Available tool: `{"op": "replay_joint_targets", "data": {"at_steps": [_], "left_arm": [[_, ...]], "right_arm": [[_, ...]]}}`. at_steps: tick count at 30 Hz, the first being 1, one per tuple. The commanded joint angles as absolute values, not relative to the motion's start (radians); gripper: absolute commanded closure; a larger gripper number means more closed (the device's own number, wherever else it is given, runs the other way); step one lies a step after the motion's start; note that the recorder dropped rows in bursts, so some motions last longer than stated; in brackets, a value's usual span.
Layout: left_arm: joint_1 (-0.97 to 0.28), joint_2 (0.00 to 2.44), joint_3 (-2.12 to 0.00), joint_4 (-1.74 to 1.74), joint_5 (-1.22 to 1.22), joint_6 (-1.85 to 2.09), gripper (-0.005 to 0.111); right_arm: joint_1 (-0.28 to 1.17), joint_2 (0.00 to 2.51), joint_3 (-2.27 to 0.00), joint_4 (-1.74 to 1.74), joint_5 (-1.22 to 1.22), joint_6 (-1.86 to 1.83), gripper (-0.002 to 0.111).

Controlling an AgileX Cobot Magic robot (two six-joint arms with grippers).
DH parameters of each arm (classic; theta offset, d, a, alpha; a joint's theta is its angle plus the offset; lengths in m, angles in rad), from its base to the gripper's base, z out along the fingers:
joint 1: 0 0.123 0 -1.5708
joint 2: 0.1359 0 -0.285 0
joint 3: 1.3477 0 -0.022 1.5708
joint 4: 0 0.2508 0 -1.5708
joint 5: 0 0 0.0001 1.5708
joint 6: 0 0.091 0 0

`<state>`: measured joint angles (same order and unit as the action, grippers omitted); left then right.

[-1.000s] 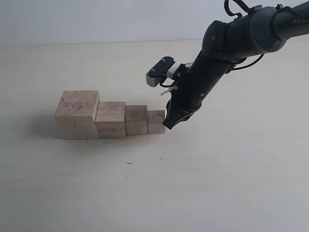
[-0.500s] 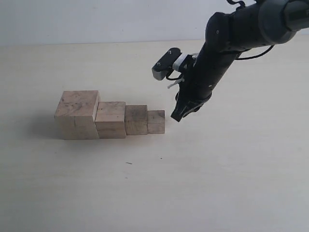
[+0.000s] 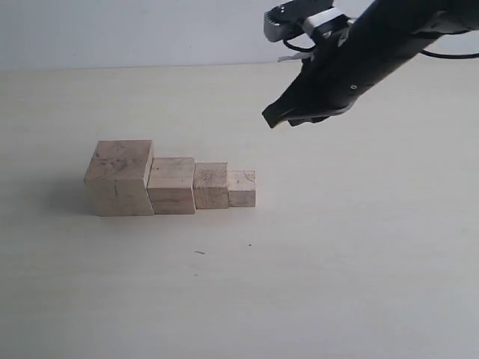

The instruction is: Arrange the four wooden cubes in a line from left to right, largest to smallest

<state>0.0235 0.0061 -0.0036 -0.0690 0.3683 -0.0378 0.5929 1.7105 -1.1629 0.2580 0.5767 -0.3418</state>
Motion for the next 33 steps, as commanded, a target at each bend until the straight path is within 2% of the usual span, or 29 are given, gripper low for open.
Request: {"op": "replay_joint_targets", "data": {"at_steps": [1, 5, 14, 33], "left_arm": [[0.018, 0.000, 0.000, -0.072, 0.358, -0.037, 0.107], [0.018, 0.000, 0.000, -0.072, 0.358, -0.037, 0.107], [0.018, 0.000, 0.000, -0.072, 0.358, -0.037, 0.107], [0.018, 0.000, 0.000, -0.072, 0.358, -0.037, 0.107]], "right_arm": [[0.594, 1.529, -0.987, 0.400, 0.469, -0.317, 0.108], [0.594, 1.393, -0.914, 0.505, 0.466, -0.311, 0.108], [0.594, 1.212, -0.914, 0.524, 0.491, -0.311, 0.108], [0.580, 1.115, -0.914, 0.470, 0.453, -0.314, 0.108]]}}
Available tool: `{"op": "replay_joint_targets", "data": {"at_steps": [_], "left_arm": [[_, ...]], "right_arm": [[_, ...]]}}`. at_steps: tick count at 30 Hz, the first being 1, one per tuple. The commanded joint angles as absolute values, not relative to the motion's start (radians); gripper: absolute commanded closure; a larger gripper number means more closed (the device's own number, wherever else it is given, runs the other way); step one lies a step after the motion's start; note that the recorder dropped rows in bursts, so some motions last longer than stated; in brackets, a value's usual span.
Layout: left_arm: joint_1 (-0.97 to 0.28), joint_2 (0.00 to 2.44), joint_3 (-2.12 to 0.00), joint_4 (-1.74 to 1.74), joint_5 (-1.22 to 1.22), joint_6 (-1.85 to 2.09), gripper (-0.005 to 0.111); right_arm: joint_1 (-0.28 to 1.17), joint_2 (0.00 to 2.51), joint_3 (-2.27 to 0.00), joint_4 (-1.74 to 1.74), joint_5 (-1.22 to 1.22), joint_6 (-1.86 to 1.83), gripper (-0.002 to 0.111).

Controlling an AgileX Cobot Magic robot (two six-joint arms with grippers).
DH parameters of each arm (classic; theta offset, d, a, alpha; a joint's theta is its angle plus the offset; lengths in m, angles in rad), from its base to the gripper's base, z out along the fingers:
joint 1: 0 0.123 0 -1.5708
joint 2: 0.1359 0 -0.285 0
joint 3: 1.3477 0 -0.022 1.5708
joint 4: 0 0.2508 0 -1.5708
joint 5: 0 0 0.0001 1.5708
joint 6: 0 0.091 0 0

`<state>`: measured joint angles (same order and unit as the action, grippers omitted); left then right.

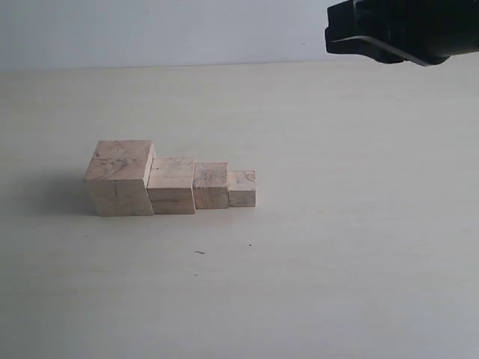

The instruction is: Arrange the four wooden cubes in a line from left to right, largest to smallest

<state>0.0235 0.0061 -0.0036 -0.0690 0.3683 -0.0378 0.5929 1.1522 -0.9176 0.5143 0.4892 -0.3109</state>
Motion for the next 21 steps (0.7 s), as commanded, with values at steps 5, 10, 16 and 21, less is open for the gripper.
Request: {"op": "replay_joint_targets", "data": {"at_steps": [5, 10, 16, 21], "left_arm": [[0.018, 0.000, 0.000, -0.072, 0.358, -0.037, 0.107], [0.018, 0.000, 0.000, -0.072, 0.358, -0.037, 0.107], [0.018, 0.000, 0.000, -0.072, 0.358, -0.037, 0.107], [0.018, 0.000, 0.000, -0.072, 0.358, -0.037, 0.107]], "right_arm": [[0.472, 1.023, -0.914, 0.467, 0.484, -0.314, 0.108], [0.332, 0.896, -0.848, 0.467, 0.492, -0.314, 0.108], [0.159, 0.689, -0.625, 0.467, 0.391, -0.314, 0.108], [0.066, 0.432, -0.420, 0.467, 0.302, -0.319, 0.108]]}}
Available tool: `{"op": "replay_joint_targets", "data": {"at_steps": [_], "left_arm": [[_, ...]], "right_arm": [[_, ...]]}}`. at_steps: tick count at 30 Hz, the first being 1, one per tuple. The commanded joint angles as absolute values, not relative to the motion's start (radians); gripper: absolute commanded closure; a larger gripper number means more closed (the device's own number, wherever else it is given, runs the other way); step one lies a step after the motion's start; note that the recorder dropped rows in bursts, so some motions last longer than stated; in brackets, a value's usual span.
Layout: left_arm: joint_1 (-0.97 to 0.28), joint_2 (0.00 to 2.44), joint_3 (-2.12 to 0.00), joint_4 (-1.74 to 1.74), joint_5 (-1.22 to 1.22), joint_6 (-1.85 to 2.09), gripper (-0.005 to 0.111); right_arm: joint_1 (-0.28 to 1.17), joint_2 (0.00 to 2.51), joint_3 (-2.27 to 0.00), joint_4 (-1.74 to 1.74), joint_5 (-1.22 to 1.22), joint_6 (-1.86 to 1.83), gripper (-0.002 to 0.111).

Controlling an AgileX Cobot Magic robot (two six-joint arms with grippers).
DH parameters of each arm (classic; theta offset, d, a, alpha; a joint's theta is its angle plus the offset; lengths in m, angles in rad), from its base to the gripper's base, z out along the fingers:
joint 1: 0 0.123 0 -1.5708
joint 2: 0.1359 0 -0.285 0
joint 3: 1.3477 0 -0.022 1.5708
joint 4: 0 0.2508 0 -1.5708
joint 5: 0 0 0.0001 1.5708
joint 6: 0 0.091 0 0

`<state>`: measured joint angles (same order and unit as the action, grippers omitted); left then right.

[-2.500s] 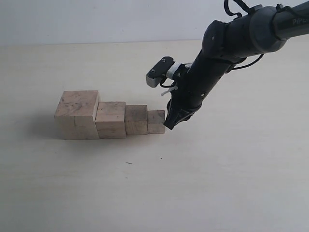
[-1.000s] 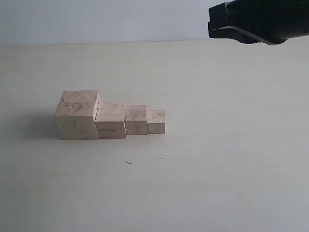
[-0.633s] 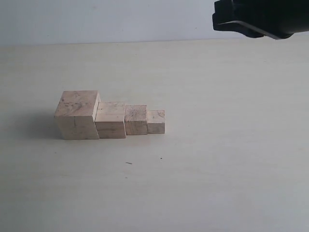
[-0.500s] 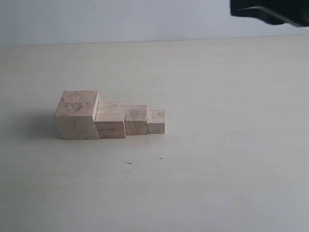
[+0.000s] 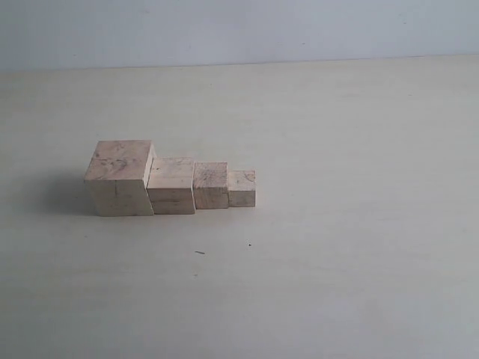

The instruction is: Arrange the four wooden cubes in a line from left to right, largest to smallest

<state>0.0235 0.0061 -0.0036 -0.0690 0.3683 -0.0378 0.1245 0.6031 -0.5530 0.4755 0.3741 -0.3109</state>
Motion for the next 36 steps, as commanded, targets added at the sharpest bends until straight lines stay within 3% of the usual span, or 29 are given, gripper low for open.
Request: {"op": "replay_joint_targets", "data": {"at_steps": [1, 12, 16, 19, 36], "left_arm": [[0.018, 0.000, 0.000, -0.072, 0.358, -0.037, 0.107], [0.018, 0.000, 0.000, -0.072, 0.358, -0.037, 0.107], [0.018, 0.000, 0.000, -0.072, 0.358, -0.037, 0.107], [0.018, 0.000, 0.000, -0.072, 0.358, -0.037, 0.107], [0.018, 0.000, 0.000, -0.072, 0.358, -0.037, 0.107]], "right_arm": [[0.060, 0.390, -0.389, 0.465, 0.292, -0.326, 0.108], [0.055, 0.006, -0.216, 0.381, 0.307, -0.331, 0.108], [0.055, 0.000, -0.185, 0.346, 0.282, -0.262, 0.108], [0.055, 0.000, -0.088, 0.123, 0.256, 0.021, 0.108], [0.055, 0.000, 0.000, 0.045, 0.327, -0.015, 0.108]]}}
